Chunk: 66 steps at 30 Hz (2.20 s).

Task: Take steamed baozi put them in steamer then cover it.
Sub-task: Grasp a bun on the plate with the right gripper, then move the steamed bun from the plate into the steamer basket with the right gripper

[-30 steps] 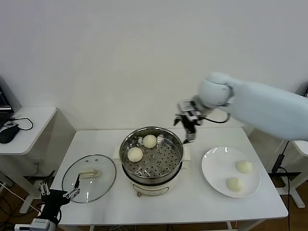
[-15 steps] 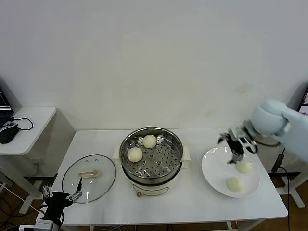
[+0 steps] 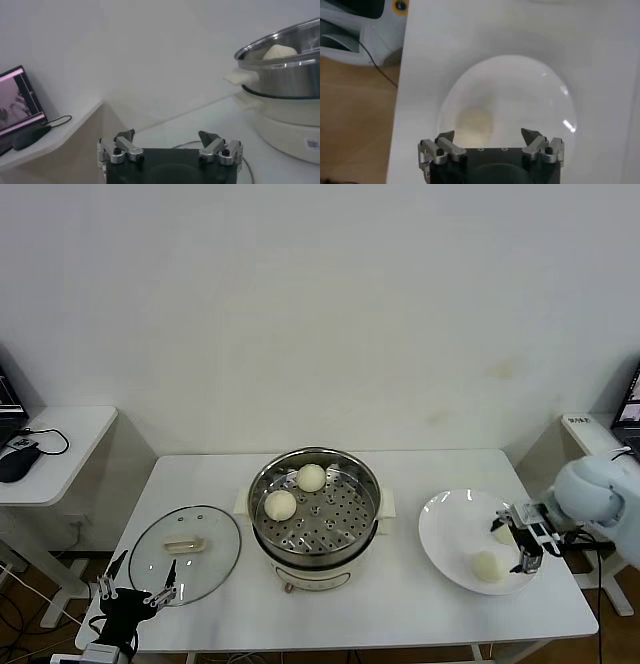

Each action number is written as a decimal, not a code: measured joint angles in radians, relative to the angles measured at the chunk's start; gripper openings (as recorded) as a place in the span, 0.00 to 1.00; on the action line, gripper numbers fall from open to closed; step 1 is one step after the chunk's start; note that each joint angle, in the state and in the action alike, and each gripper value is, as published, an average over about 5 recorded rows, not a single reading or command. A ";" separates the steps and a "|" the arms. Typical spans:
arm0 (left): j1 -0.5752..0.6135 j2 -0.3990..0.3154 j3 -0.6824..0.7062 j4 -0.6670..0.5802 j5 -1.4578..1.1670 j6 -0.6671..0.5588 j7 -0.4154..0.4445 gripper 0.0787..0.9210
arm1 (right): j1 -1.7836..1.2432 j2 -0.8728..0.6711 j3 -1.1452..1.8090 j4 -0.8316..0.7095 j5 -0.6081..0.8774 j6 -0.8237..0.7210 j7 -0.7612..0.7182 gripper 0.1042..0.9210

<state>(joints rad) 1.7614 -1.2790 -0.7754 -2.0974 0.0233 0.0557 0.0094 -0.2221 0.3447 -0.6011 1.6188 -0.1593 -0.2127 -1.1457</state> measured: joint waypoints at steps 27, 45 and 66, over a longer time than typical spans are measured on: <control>0.003 -0.004 -0.021 0.019 -0.004 -0.001 -0.002 0.88 | -0.140 0.140 0.082 -0.150 -0.097 -0.021 0.061 0.83; 0.004 -0.006 -0.023 0.014 -0.008 -0.005 -0.004 0.88 | -0.112 0.135 0.086 -0.149 -0.087 -0.038 0.036 0.58; 0.000 0.011 -0.031 -0.012 -0.020 -0.003 -0.005 0.88 | 0.424 0.176 -0.163 -0.085 0.132 -0.073 0.011 0.59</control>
<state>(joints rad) 1.7615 -1.2682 -0.8061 -2.1098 0.0030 0.0530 0.0043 0.2022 0.5205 -0.7645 1.5333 -0.0272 -0.2858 -1.1347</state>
